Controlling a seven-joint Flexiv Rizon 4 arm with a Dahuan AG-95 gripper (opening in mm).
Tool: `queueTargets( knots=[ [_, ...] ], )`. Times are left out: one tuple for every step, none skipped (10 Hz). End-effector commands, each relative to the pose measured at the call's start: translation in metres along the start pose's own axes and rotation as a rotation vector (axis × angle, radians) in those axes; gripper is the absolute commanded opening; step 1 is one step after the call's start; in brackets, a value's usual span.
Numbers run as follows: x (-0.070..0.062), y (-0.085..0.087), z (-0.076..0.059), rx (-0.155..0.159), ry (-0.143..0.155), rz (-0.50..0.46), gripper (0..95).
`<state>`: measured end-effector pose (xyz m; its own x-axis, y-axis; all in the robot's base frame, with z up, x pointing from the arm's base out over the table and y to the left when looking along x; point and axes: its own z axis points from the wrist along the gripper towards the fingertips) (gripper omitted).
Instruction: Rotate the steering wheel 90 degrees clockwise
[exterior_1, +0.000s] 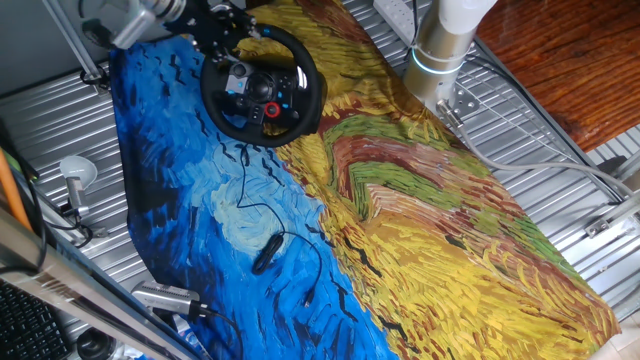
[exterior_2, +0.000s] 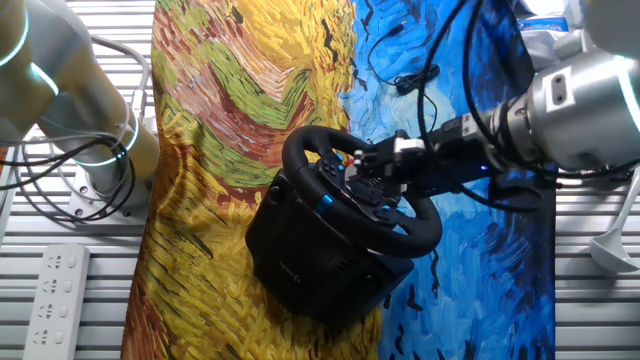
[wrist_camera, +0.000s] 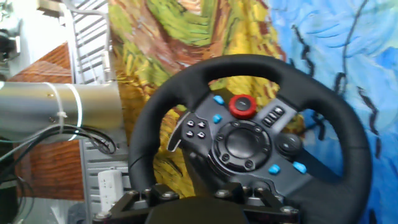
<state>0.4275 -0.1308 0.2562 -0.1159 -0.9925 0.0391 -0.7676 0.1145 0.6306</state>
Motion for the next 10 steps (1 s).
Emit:
queueTargets(
  knots=[
    [-0.0026,-0.0021,-0.0052,-0.072,0.105,0.109,57.0],
    [-0.0035,-0.0016,-0.0057,-0.077,0.146,0.138,57.0],
    [-0.0047,-0.0017,-0.006,-0.077,0.187,0.147,57.0],
    [-0.0059,-0.0015,-0.0064,-0.075,0.205,0.142,57.0],
    [-0.0062,-0.0011,-0.0066,-0.072,0.214,0.148,57.0],
    [-0.0061,-0.0009,-0.0066,-0.066,0.218,0.162,57.0],
    [-0.0061,-0.0008,-0.0066,-0.055,0.224,0.201,57.0],
    [-0.0062,-0.0008,-0.0067,-0.041,0.233,0.251,57.0],
    [-0.0062,-0.0005,-0.0068,-0.023,0.244,0.304,57.0],
    [-0.0063,-0.0004,-0.0069,-0.017,0.246,0.343,57.0]
  ],
)
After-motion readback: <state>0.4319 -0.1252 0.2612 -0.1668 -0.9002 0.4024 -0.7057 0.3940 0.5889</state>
